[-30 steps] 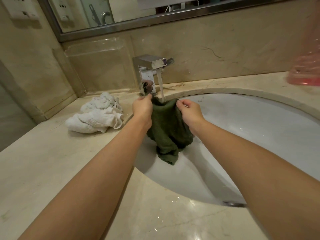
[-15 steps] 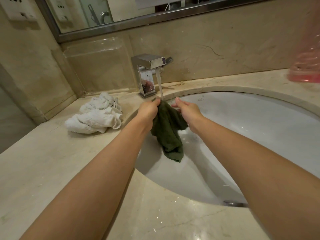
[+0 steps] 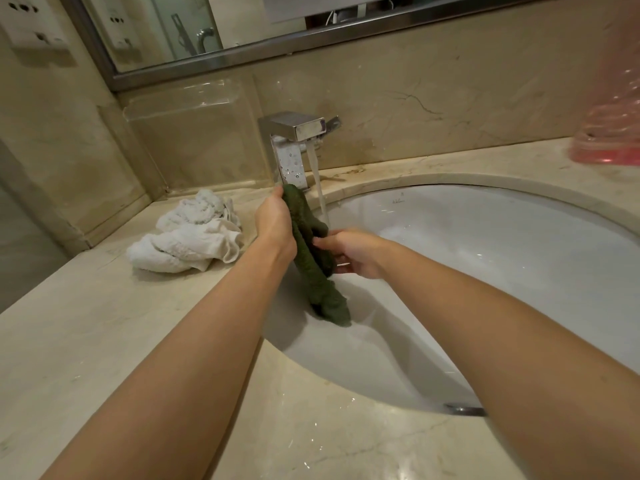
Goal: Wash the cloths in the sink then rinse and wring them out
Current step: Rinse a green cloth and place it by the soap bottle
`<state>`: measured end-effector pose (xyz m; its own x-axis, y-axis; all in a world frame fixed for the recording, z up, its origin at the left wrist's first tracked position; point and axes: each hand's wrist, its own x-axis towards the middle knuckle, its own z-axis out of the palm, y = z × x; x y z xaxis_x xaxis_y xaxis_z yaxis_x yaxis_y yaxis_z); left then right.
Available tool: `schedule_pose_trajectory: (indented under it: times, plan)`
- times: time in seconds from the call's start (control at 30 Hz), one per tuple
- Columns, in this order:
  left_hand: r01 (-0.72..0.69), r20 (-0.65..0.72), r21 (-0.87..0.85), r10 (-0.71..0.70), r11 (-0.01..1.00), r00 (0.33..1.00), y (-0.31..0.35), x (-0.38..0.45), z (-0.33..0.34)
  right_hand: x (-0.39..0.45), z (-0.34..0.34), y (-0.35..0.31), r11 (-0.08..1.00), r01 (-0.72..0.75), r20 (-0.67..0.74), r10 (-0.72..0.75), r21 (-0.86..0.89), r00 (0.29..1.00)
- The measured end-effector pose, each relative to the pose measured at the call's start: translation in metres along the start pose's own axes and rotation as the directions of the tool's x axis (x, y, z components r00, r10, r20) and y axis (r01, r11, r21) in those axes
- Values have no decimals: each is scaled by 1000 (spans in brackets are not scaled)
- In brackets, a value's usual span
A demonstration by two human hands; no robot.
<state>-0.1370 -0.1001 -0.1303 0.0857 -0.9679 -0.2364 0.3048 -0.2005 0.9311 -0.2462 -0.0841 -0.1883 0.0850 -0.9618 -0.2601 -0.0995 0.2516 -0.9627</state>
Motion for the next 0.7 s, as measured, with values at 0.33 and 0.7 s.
schedule_pose_trajectory:
  times: [0.33, 0.7]
  plan:
    - [-19, -2, 3, 19, 1000, 1000, 1, 4, -1, -2, 0, -4, 970, 188, -159, -164, 151, 974]
    - [-101, 108, 484, 55, 870, 993, -10, -5, 1, 15, 8, 11, 974, 225, -473, -214, -35, 854]
